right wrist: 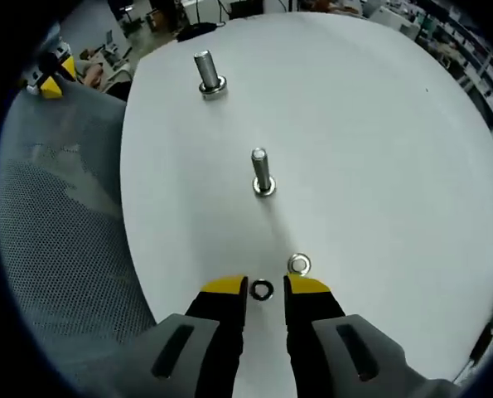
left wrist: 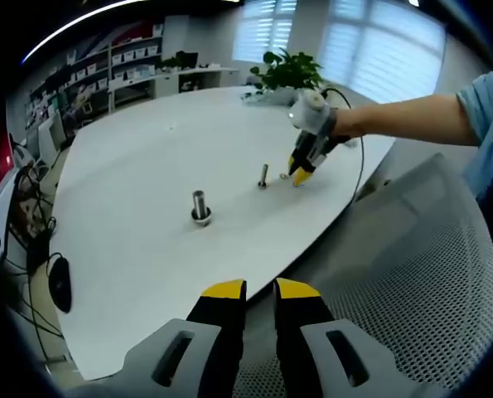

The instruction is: Place the washer onto the threaded stud by aligning its center hole with the stud, sliding it down to the base, and recovering from edge contact or off-axis alignment until the washer reaches the visible bottom stop.

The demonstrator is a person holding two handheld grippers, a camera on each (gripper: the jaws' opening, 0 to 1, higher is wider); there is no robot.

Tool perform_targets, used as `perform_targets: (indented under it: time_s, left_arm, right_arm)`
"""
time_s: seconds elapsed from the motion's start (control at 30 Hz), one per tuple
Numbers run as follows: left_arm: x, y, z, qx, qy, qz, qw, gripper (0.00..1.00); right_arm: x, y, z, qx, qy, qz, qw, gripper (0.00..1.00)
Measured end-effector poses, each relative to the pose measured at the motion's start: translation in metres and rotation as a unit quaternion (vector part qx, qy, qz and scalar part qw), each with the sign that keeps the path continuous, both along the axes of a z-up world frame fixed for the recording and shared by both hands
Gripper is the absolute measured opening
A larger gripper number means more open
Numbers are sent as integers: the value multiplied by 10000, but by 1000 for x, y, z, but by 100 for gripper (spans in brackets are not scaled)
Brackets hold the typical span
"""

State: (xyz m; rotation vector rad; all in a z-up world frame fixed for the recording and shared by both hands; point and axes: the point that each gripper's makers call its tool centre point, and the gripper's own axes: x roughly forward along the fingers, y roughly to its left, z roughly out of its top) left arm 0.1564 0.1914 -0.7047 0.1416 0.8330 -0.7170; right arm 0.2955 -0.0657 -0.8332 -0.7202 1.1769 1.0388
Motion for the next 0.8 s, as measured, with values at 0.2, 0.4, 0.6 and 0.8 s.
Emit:
perform_targets:
  time_s: [0.2, 0.4, 0.6, 0.8]
  left_arm:
    - [0, 0, 0, 3, 3, -27, 10000, 11]
    - [-1, 0, -1, 18, 24, -31, 10000, 11]
    - [-1, 1, -2, 28, 45, -12, 10000, 11]
    - [-2, 1, -3, 42, 73, -21, 10000, 11]
  right_arm:
    - [3, -5, -1, -82, -160, -49, 9998, 20]
    - [27, -5, 0, 9, -444, -495, 9978, 20]
    - [34, 1, -2, 121, -441, -602, 9971, 19]
    - [37, 3, -5, 73, -420, -513, 9978, 19]
